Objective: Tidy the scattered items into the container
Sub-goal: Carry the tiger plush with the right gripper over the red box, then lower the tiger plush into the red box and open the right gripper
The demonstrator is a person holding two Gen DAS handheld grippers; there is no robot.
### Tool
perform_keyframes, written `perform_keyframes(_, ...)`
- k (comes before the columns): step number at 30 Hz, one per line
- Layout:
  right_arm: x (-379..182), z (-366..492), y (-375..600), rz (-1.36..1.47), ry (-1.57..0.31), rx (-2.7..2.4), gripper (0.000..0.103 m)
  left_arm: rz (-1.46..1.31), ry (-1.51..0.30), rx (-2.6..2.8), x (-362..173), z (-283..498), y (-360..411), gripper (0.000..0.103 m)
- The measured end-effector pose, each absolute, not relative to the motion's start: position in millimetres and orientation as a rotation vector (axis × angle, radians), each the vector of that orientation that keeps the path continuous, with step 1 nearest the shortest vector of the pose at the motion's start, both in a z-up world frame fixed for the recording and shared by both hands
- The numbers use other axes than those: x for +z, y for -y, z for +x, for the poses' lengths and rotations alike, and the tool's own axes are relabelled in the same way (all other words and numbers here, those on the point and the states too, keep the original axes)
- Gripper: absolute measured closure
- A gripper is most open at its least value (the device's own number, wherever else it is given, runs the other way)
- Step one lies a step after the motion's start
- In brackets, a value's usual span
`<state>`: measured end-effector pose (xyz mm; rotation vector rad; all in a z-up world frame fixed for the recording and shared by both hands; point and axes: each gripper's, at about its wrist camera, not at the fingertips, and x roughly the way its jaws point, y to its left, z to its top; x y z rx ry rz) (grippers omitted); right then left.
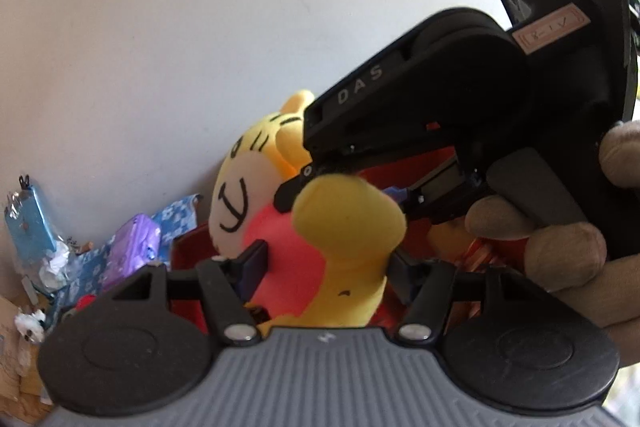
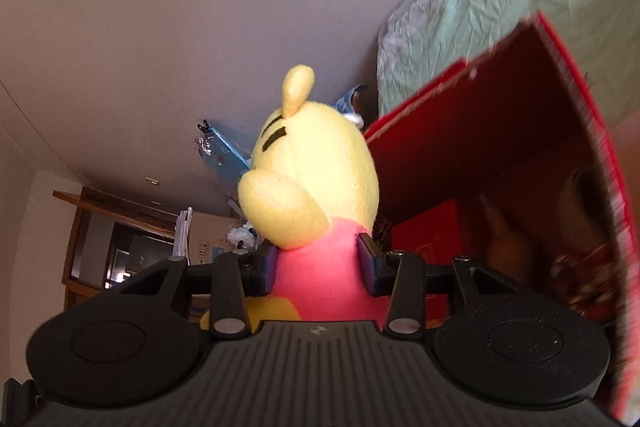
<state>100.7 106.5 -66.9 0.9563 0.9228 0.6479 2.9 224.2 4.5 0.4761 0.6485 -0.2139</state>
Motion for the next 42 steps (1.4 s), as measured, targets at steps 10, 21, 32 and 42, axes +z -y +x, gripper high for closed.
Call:
perform_keyframes(10, -94.2, 75.5, -143.0, 1.076, -1.006, 0.628, 0.060, 0.551, -0.701, -0.271, -18.3, -3.3, -259.6, 0.038)
perform_keyframes(21, -100.2, 82.0, -145.1, 1.041, -1.085, 0.548, 0.056, 0.455, -0.747, -0.326, -25.0, -2.9, -266.5, 0.022)
perform_keyframes(32, -27.4, 75.5, -111.0, 0.653, -0.952, 0.527, 0.056, 0.167, -0.741, -0.475, 7.8, -19.9, -285.5, 0.026)
perform_keyframes(42, -55.1, 95.6, -147.3, 0.307, -1.119, 0.606, 0.078, 0.074, -0.873, -0.555, -14.9, 7.6, -287.8, 0.039)
